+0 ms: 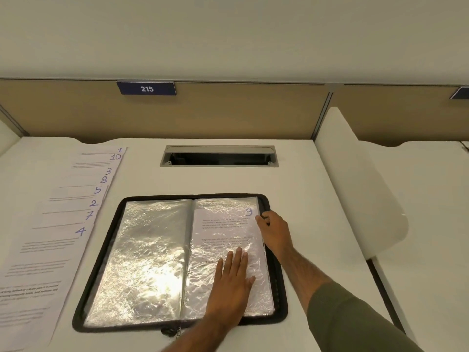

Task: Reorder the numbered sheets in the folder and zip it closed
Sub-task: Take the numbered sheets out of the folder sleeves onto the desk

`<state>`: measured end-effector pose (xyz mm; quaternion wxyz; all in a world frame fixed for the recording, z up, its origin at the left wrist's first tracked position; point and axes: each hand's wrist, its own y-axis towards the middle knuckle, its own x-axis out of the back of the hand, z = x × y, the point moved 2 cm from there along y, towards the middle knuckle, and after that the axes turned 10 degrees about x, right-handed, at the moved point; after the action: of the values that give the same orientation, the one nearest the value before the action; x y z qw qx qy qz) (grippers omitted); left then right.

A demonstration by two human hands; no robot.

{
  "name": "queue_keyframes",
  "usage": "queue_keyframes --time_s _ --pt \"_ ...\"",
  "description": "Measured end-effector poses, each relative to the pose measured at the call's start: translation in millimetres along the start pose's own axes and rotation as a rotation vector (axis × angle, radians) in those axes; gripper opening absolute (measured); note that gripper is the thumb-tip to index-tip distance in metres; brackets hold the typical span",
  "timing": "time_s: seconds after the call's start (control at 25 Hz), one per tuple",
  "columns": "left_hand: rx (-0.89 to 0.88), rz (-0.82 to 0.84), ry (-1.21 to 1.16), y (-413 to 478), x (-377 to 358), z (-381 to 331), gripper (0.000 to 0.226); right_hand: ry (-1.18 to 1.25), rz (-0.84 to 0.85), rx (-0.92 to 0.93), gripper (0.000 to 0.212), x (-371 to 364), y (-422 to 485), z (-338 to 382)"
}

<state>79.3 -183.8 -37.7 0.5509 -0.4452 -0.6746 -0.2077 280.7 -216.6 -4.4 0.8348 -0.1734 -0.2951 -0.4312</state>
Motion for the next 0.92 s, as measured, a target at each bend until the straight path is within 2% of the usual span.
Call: queue_keyframes --time_s 0.16,0.28,0.44,0.52,0.6,0.68,0.8,0.88,0.92 --pt "-0.030 0.031 -0.073 -9 15 -9 0.071 0.163 -0.078 -0.192 0.037 -6 5 1" --pt "-0.055 0.038 -0.112 -11 20 -10 0.069 0.333 0.016 -0.280 0.025 -7 -2 7" --pt "0.066 -0.057 -0.329 31 44 -4 0.063 0.462 0.094 -0.390 0.016 1 -28 15" --pt "0.141 -0.052 -0.351 65 57 -3 0.065 0.474 0.132 -0.404 0.014 2 -45 16" --pt "0.214 0.005 -0.302 92 67 -8 0.068 0.425 0.185 -0.393 0.023 1 -64 18" --pt "0.266 0.012 -0.264 108 75 -20 0.073 0.405 0.205 -0.388 0.046 -1 -82 22" --pt "0.308 0.029 -0.191 122 84 -37 0.083 0.348 0.244 -0.256 0.066 -6 -102 34" --pt "0.303 0.066 -0.095 125 90 -45 0.077 0.275 0.246 -0.179 0.069 -11 -110 48" --pt "0.302 0.066 -0.058 128 95 -46 0.066 0.251 0.240 -0.142 0.071 -12 -113 55"
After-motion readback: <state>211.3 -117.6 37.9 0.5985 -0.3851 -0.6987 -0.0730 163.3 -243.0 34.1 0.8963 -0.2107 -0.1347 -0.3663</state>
